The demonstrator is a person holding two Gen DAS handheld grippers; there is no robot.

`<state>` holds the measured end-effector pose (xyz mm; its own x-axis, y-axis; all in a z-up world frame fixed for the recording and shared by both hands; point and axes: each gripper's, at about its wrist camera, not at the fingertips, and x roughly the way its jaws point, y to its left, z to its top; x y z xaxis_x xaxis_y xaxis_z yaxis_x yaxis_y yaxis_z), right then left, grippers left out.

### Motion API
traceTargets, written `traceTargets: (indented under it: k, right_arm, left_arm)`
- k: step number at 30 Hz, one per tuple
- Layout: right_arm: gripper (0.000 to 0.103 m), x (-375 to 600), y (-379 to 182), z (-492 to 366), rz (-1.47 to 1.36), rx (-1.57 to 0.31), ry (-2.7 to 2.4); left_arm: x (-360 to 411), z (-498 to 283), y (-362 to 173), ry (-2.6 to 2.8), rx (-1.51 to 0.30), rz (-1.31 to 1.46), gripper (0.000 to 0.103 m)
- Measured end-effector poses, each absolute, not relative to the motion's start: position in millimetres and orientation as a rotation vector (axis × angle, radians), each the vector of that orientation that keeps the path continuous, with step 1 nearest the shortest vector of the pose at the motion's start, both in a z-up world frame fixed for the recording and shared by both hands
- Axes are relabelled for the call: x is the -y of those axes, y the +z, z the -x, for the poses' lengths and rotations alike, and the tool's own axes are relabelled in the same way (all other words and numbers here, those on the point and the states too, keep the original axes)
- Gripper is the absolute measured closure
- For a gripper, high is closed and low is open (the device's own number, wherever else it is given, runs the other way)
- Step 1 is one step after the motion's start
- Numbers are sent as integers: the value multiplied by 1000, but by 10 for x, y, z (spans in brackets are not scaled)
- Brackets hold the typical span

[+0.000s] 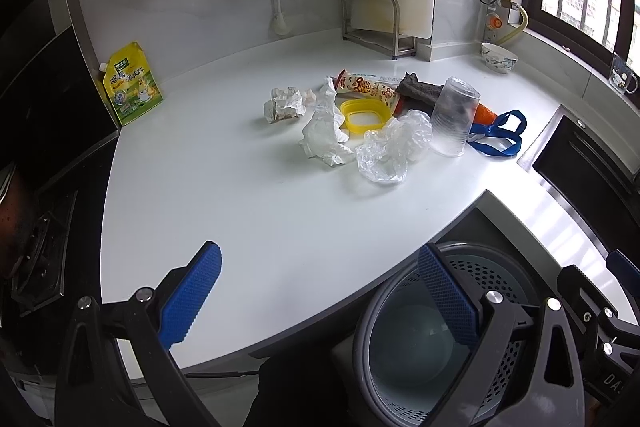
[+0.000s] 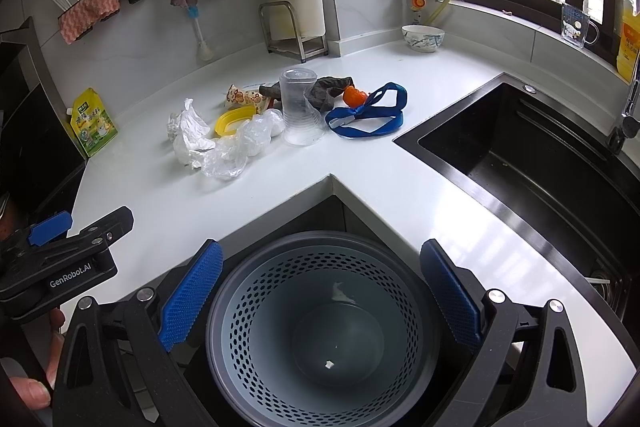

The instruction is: Collect trash

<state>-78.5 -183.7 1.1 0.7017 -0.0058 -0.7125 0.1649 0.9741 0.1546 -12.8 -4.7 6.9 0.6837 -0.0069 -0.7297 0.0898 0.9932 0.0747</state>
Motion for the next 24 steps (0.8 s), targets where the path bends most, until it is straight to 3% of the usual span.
traceTargets:
  k: [24]
  right_arm:
    - [8,1851,18,806,-217,-788,-96]
  left_arm:
    - [62,148,64,-55,-815,-108,6]
